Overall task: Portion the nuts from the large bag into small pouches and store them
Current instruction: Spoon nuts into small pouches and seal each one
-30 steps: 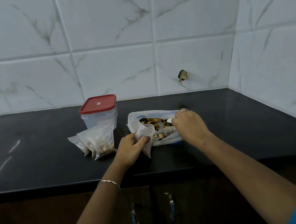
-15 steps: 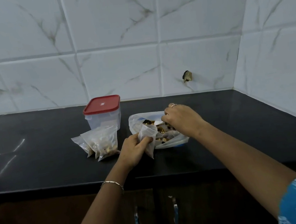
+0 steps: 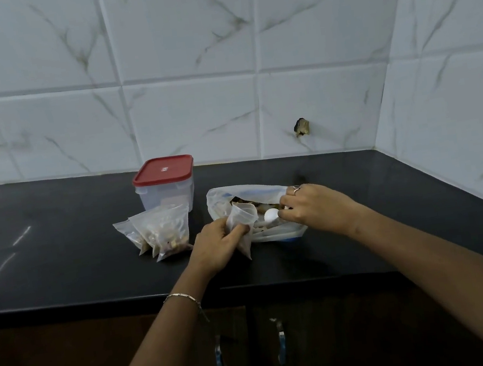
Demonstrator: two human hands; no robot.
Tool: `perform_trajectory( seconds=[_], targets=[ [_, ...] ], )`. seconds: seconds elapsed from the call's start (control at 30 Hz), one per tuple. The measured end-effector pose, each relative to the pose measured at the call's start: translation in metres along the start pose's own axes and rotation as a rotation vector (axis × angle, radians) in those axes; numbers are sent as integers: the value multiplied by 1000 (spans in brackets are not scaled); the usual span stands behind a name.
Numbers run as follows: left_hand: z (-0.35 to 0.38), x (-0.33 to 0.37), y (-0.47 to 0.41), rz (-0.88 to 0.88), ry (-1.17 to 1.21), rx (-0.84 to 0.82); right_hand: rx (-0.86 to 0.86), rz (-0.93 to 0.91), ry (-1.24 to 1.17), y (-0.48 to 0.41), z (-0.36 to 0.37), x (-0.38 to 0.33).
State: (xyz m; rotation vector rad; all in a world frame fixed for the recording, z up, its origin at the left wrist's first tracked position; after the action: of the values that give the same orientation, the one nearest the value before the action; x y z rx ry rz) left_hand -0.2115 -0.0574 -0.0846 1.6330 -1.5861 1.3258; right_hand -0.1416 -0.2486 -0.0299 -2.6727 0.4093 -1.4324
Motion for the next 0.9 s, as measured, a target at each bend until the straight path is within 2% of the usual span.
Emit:
perform_trajectory(
  seconds=[0.07,0.17,0.27,0.37,0.5,0.7,0.77,0.9],
  targets=[
    [-1,7,4,113,-46,6,-12,4,-2,2,0,1],
    [6,17,9,276,-180,-76,-75,140,-52,2,0,4],
    [9,17,10,244,-303,-129,-165,340,-157,3,5,9],
    [9,16,9,180,-253,-136,-229,531,-346,5,12,14],
    [10,18,11,144,-138,-183,-280,744,-759,9,16,18],
    [12,13,6,79,-109,-216,-220,1110,-1461,21,30,-11],
    [12,13,5,77,-105,-209,-197,1151,-1558,20,31,-18],
    [13,12,5,85,-95,-199,-199,1213,-1578,17,31,-19]
  ],
)
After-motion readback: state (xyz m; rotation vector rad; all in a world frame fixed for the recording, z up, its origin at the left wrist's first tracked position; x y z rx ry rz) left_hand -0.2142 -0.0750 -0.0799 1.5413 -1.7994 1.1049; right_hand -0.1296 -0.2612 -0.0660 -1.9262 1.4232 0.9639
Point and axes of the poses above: each hand's wrist, its own y-axis away from the middle knuckle, its own z-axis out of the palm, x = y × z, the point moved 4 cm from there along -y, towards the middle knuckle, and after that the axes turned 12 degrees about y, right-handed, at the moved point
